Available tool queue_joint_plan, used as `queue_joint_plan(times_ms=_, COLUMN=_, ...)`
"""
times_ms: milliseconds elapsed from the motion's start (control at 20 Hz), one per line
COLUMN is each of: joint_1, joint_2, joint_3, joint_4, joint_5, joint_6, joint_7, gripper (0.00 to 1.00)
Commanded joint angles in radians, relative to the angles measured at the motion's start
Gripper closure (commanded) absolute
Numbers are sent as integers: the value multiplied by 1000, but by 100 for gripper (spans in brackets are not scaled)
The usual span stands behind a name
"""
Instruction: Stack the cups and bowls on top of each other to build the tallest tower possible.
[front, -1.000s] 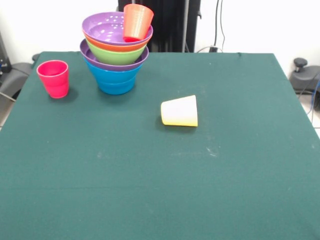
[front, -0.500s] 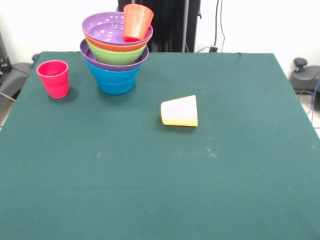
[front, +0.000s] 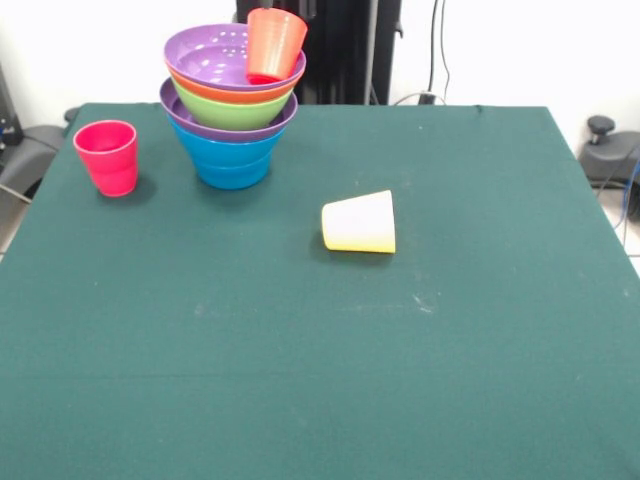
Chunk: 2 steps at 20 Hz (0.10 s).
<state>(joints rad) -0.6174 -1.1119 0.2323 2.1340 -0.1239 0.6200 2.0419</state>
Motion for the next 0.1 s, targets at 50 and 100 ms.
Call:
queue_joint_plan(times_ms=50, joint_1=7, joint_2=132, joint_3=-17, joint_4=-80, joint_5=-89, joint_6=-62, joint_7=40, gripper=0)
queue_joint_plan(times_ms=100, joint_1=0, joint_2=144, joint_3=-13, joint_4=-89, joint_5=-89, joint_6=-60, joint_7=29, gripper=0)
